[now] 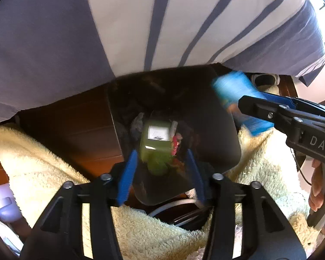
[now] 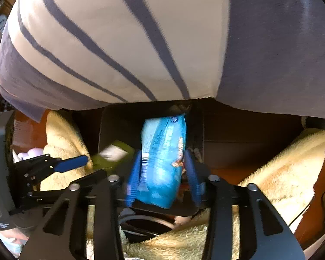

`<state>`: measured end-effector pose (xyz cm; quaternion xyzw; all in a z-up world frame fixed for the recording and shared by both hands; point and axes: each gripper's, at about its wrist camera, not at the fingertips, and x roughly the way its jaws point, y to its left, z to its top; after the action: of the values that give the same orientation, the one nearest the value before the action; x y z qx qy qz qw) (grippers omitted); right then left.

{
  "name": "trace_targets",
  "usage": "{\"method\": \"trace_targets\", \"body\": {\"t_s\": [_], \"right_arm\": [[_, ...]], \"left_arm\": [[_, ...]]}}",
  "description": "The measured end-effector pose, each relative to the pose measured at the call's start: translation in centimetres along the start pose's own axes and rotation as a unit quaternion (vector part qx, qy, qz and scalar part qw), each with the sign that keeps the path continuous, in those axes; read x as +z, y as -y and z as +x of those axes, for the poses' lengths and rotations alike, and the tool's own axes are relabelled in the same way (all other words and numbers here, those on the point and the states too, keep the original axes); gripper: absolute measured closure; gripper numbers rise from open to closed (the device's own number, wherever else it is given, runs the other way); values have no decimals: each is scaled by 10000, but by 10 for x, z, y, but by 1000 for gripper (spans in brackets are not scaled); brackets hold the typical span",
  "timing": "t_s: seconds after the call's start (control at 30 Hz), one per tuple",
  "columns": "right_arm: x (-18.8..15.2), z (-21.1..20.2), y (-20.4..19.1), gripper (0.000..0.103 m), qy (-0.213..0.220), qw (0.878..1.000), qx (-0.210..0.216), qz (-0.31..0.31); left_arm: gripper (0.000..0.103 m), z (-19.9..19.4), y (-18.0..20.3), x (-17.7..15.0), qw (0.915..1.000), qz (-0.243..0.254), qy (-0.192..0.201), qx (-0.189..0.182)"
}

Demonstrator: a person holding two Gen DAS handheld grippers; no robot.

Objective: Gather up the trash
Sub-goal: 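Open both tools to drop the bottle and packet into the bin, then move both tools back over the bed toward the remaining items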

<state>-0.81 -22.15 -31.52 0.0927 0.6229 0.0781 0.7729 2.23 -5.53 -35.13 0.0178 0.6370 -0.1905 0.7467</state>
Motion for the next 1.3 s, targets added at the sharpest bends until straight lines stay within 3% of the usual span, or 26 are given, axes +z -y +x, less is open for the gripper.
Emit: {"method": "trace_targets", "body": {"t_s": [0.3,0.47,0.93,1.3], "right_arm": [[-3,-28,7,23,425,9986,-319,75],[-3,-49,12,17,723,9966,-374,153],[20,-139,19,12,1916,9790,-693,95],[87,-186,17,11,2606,9611,-910,-45]], "left_arm": [[35,-33,0,-3,9987,7,456,225],[28,-59,1,-1,9965,16,763,341],[23,-159,-2,24,9759,44,2035,783],[21,-210,-8,81,9591,25,2618,1074]]}}
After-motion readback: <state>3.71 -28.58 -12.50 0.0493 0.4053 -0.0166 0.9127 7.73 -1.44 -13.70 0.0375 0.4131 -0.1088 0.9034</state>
